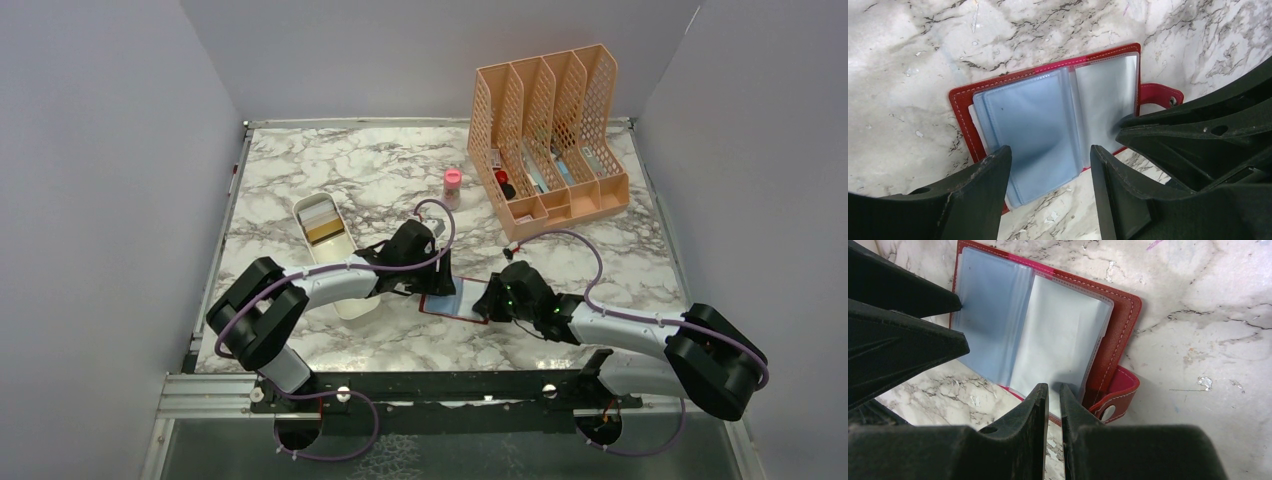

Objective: Put the credit cards into the card holder
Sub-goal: Open the card holder at the center of the board.

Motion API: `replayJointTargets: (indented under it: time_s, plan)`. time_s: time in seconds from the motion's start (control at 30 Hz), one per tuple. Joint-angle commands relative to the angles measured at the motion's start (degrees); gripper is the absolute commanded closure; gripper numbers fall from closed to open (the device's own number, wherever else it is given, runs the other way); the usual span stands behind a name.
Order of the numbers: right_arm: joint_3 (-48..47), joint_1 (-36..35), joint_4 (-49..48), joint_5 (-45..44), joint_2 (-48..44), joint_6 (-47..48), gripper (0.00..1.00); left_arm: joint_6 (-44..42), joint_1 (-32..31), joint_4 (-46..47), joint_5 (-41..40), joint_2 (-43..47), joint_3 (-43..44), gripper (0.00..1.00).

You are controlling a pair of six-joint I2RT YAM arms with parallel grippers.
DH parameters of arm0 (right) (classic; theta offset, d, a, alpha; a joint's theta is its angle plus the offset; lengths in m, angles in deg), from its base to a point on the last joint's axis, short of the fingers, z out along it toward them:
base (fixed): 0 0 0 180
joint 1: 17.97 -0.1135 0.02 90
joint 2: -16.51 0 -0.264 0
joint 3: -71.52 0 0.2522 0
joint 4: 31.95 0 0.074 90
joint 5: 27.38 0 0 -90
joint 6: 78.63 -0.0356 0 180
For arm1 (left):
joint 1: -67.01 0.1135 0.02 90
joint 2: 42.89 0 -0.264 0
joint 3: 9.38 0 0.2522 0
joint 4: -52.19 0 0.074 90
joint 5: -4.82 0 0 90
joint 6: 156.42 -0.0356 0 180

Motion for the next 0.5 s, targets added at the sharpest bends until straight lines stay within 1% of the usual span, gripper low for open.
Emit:
replayJointTargets:
  time_s: [0.0, 0.33, 0.47]
  plan:
    - [0.72, 0.29, 0.54, 0.16, -0.85, 0.47, 0.81, -1.24, 0.17, -3.32, -2.81, 1.80, 0.91, 0.37]
    - [0.63, 0.29, 0.20, 0.43, -0.38, 0.47, 0.81, -1.35, 0.17, -3.41, -2.52, 1.10, 0.78, 0.37]
    - [0.72, 0.29, 0.38, 0.29, -0.54, 0.57, 0.81, -1.00, 0.18, -2.33, -0.99, 0.72, 0.69, 0.37]
